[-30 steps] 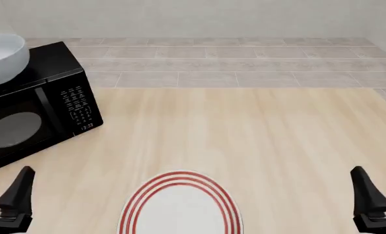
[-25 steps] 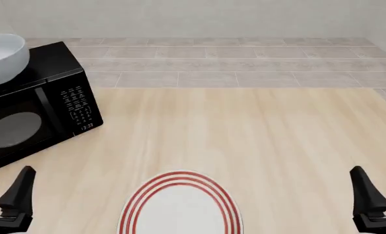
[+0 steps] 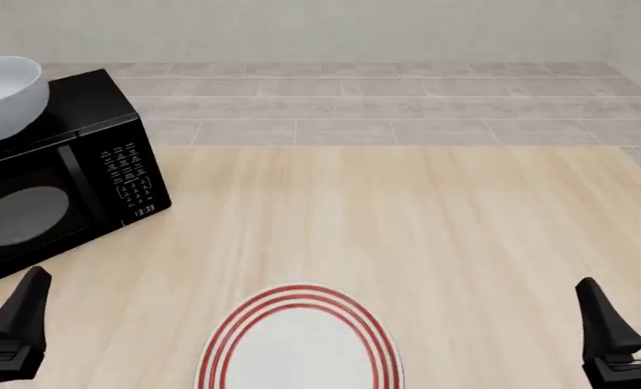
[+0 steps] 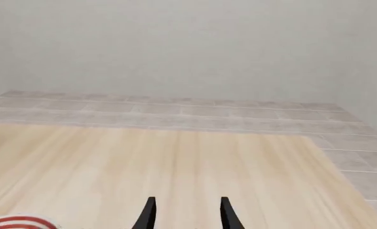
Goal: Pick up the white bowl and put it on the plate.
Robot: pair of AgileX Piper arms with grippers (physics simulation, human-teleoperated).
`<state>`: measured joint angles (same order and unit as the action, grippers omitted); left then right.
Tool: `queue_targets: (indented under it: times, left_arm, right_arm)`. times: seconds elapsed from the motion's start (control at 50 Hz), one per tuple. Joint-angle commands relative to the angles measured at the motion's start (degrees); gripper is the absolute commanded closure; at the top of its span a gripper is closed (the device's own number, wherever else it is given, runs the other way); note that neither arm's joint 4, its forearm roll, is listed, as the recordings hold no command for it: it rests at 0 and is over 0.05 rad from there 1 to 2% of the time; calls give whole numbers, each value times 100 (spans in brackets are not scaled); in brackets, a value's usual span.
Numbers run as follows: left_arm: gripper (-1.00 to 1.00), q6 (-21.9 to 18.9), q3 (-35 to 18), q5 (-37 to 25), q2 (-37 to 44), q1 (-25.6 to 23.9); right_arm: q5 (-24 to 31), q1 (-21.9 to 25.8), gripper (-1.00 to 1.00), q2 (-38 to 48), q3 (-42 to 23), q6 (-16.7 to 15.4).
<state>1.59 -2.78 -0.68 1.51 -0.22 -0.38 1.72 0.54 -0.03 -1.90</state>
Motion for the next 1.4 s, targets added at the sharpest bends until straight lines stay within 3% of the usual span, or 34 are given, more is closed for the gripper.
queue_targets:
  times: [0.02, 0.12, 0.16, 0.24, 0.32, 0.4, 0.42, 0.44, 0.48, 0.52, 0.68, 0.76, 0.78, 0.86, 0.9, 0.92, 0.94, 1.04, 1.26, 1.4]
  left_arm:
    - [-100, -101, -815, -362, 157, 124]
    - [-100, -50, -1358, -534, 530, 71]
    - [-100, -222, -1505, -502, 623, 136]
    - [-100, -171, -1888, -673, 490, 385]
    - [-100, 48, -2030, -584, 878, 499]
    - [-100, -154, -2076, -324, 1391, 1196]
    - [-100, -411, -2084, -277, 1523, 1363]
    - [-100, -373, -2130, -272, 1572, 1407]
    - [-100, -236, -2793, -552, 2167, 1465]
    - [-100, 11, -3048, -672, 2344, 1531]
    - [-100, 220, -4267, -1234, 2864, 1648]
    - [-100, 198, -4579, -1164, 2744, 1873]
    - [-100, 304, -4700, -1161, 2841, 2091]
    - [-100, 182, -5128, -1381, 3395, 2081]
    - [-100, 90, -5236, -1402, 3571, 2258]
    - [-100, -98, -4884, -1126, 3529, 2401]
    - [-100, -197, -5257, -1360, 3729, 2478]
    - [-100, 277, -5790, -1702, 4392, 2419]
    - [-100, 321, -6117, -1662, 5124, 2964]
    - [-100, 540, -6449, -1834, 5584, 2944]
  right_arm:
    - [36, 84, -100, -8, 2, -24]
    - [42, 136, -100, -11, 2, -45]
    - [4, 149, -100, 45, -2, -50]
    - [-47, 96, -100, -28, -1, -98]
    - [-26, 153, -100, -24, -1, -32]
    - [4, 316, -100, 39, -3, 119]
    - [-4, 317, -100, 5, -2, 23]
    - [-15, 307, -100, -2, -2, -23]
    - [-34, 324, -100, 17, -1, -19]
    - [-67, 359, -100, 73, -1, 23]
    - [-96, 454, -100, 86, -2, -75]
    - [-52, 468, -100, 39, 2, -101]
    - [-43, 471, -100, 21, 2, -109]
    - [-19, 552, -100, 68, 1, 47]
    - [21, 563, -100, 27, 2, 26]
    - [26, 560, -100, 34, 2, 40]
    - [19, 567, -100, 44, 2, 43]
    - [-3, 595, -100, 23, 0, 14]
    - [14, 602, -100, 20, 2, 17]
    - [-33, 598, -100, 82, -3, -3]
